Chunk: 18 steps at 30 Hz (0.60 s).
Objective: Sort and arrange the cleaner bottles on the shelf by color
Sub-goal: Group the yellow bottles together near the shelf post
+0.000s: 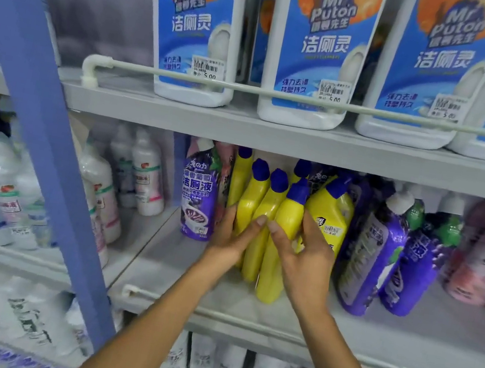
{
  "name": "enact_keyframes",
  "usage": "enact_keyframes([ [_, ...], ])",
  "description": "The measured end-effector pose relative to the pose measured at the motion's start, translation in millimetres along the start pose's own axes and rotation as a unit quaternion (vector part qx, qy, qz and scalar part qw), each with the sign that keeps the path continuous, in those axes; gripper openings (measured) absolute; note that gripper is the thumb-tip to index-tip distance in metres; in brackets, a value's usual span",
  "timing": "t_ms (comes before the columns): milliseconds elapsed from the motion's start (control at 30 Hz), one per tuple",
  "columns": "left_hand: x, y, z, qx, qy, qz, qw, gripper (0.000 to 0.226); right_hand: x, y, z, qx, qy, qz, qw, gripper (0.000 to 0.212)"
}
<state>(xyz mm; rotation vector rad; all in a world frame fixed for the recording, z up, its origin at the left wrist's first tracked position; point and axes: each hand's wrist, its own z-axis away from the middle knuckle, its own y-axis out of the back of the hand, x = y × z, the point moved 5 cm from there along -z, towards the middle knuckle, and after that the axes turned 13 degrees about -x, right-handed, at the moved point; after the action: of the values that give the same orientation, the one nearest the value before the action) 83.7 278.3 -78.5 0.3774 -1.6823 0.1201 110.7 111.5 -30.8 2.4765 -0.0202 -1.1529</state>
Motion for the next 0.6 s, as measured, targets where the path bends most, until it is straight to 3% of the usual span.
enact_keyframes([
  [100, 3, 1, -13, -0.018, 0.033, -0.029, 0.999, 0.074, -5, 1, 2, 0.02, 0.003, 0.004, 1.0, 0.036],
  [167, 6, 6, -15, 0.007, 0.024, -0.034, 0.999, 0.059, -1, -1, 1, 0.019, 0.001, 0.008, 1.0, 0.042],
  [267, 21, 31, -3, 0.153, -0.043, -0.044, 0.986, 0.022, 9, -3, 0, 0.007, -0.011, 0.011, 1.0, 0.052],
  [367, 43, 75, 4, 0.319, -0.077, -0.141, 0.934, 0.049, 11, -6, 1, 0.008, -0.007, 0.008, 1.0, 0.048],
  [467, 42, 102, -20, 0.259, -0.023, -0.155, 0.953, 0.076, 8, -6, 1, 0.012, -0.003, 0.009, 1.0, 0.047],
  [600, -10, 136, -62, 0.189, 0.037, -0.181, 0.964, 0.082, 9, -6, 0, 0.013, -0.006, 0.015, 1.0, 0.049],
])
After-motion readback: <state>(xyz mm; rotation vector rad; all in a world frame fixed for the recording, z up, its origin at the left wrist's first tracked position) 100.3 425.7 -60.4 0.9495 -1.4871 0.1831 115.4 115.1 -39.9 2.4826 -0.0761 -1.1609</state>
